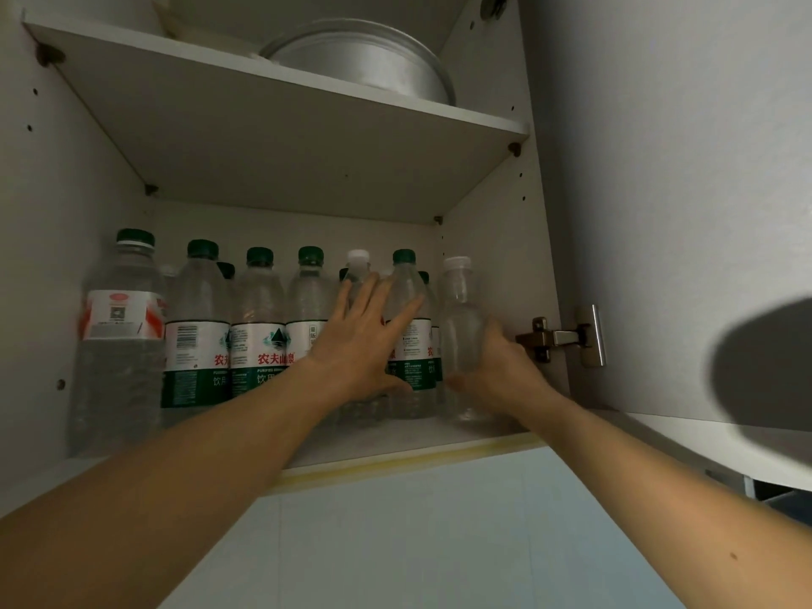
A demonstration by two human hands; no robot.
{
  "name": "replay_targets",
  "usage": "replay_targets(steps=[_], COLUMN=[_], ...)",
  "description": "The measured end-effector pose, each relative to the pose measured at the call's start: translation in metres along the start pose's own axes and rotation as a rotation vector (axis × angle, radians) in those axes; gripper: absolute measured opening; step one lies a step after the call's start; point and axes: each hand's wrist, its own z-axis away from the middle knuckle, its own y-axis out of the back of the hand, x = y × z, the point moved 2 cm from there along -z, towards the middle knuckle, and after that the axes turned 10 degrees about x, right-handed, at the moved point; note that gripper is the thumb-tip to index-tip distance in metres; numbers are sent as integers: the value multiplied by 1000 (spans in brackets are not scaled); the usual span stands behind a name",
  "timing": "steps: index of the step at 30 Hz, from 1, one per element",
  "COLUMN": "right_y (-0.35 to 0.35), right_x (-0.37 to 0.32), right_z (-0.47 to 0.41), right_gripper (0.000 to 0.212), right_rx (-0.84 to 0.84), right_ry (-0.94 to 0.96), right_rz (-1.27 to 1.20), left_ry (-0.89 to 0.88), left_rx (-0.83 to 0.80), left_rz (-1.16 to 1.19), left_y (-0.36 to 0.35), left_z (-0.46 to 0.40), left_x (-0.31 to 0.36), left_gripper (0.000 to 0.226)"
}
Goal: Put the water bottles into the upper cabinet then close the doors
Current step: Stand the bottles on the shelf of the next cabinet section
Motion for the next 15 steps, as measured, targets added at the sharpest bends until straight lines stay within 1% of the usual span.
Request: replay_targets(steps=[3, 7, 10, 15], right_y=[-6, -17, -25, -28], right_x=[-1, 0, -1, 4], right_z=[-16, -33, -40, -45], right_gripper=[82, 77, 77, 79], right_rx=[-40, -80, -122, -98], right_ry=[-66, -105, -98, -49], right_rz=[35, 97, 94, 166], left_ry=[-6, -7, -4, 8], left_rx=[11, 19, 24, 10], left_rz=[-6, -31, -40, -67], left_y=[-1, -2, -4, -5], left_z=[0, 1, 0, -3], left_x=[0, 1, 2, 8], left_gripper=[128, 128, 126, 120])
